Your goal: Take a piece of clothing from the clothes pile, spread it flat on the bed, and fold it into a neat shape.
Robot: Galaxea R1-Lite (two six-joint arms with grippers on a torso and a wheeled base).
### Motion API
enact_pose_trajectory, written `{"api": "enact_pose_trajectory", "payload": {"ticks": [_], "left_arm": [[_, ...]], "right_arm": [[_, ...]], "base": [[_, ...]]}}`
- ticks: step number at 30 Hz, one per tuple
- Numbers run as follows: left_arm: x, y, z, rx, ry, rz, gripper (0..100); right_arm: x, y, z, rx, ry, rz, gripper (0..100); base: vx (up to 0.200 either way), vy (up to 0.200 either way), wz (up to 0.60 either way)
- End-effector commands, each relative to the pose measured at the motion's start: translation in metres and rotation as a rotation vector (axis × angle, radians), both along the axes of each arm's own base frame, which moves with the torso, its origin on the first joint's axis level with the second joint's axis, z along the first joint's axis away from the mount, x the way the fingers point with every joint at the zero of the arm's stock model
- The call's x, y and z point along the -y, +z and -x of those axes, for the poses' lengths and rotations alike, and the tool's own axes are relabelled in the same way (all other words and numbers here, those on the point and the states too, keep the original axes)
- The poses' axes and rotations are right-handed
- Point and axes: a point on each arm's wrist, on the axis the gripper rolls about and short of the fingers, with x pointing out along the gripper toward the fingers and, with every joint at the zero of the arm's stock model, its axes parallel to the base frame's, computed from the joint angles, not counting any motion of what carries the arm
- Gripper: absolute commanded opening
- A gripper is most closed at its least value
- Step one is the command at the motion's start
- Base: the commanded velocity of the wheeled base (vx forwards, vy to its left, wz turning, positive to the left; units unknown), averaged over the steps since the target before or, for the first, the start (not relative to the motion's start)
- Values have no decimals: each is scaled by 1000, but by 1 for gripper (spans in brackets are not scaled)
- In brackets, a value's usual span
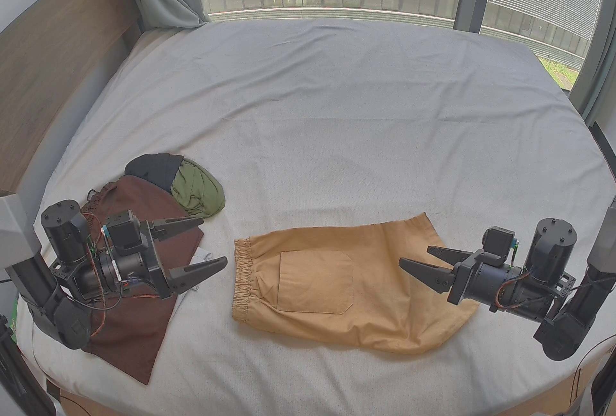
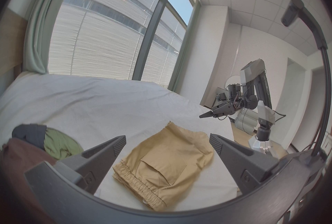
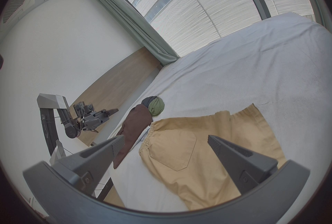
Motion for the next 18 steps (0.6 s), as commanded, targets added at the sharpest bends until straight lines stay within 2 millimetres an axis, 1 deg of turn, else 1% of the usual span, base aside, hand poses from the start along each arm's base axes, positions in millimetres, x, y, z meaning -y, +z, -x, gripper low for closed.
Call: {"api": "enact_pose_trajectory", "payload": {"ticks": [1,13,18], "left_arm": [[-2,-10,-2,-78,8,19,100],[-2,-30,-14,-279,35,107,100],[-3,-47,-17,-345,45,104,100]], "right_arm": [[1,0,-4,9,-7,0,100],[-2,-1,-3,6,3,1,100],[-2,-1,-3,7,4,2,100]], "base": [[0,0,0],[0,0,0],[0,0,0]]}}
